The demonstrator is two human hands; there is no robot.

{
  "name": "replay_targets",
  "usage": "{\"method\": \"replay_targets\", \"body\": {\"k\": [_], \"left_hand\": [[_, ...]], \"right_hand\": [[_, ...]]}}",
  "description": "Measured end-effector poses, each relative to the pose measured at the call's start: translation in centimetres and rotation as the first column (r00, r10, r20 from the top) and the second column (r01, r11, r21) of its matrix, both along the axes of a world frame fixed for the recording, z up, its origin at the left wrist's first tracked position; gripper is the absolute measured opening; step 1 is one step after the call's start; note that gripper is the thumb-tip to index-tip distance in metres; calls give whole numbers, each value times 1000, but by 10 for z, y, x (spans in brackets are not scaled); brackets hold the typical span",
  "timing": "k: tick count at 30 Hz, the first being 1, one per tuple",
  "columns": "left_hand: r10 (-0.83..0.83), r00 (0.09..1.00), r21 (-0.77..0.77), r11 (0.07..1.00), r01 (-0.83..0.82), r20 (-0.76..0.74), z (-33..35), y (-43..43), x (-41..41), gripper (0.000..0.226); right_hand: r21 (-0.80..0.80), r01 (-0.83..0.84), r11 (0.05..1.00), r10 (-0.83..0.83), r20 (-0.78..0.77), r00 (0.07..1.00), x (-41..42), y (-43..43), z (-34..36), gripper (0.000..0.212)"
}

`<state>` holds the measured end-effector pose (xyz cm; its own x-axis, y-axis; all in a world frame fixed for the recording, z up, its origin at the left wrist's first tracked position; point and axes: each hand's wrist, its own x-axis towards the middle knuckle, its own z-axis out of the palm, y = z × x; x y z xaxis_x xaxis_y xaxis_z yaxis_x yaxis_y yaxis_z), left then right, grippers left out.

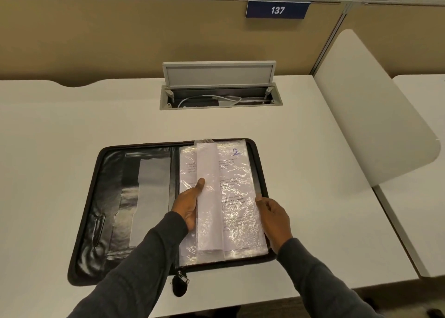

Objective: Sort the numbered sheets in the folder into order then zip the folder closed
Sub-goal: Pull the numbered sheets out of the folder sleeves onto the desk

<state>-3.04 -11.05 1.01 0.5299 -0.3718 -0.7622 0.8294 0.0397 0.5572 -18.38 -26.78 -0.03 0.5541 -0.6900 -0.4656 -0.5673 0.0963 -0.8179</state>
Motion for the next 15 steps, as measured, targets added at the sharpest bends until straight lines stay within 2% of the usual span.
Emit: {"method": "replay_targets", "body": {"k": [3,6,8,9,11,12,13,15], "left_hand": [[27,999,-5,1000,-28,-22,0,1,1,27],[43,999,-31,999,-42,27,-1,0,0,20],[-16,981,79,997,1,196,0,-1,-1,26],[-72,950,147,989,27,305,3,-2,-2,40],[-214,834,265,960,86,508,6,-6,-4,66],[-277,774,314,944,106,570,6,-8,-4,65],[-320,732,354,928,116,601,5,-11,-5,55],[-361,716,397,909,126,598,10,-15,-8,27]], "right_hand": [[-124,-60,990,53,-64,997,0,-1,-1,15],[-169,-125,978,102,-137,985,-1,-1,-7,24],[-92,-137,986,124,-129,984,0,-1,-5,24],[-46,-152,987,146,-102,984,1,0,-2,21],[-9,-211,977,211,-13,977,4,5,8,19],[-1,-250,968,250,49,967,6,9,12,21],[8,-297,955,294,111,949,8,13,15,24],[-5,-446,895,440,170,882,11,23,22,34]]}}
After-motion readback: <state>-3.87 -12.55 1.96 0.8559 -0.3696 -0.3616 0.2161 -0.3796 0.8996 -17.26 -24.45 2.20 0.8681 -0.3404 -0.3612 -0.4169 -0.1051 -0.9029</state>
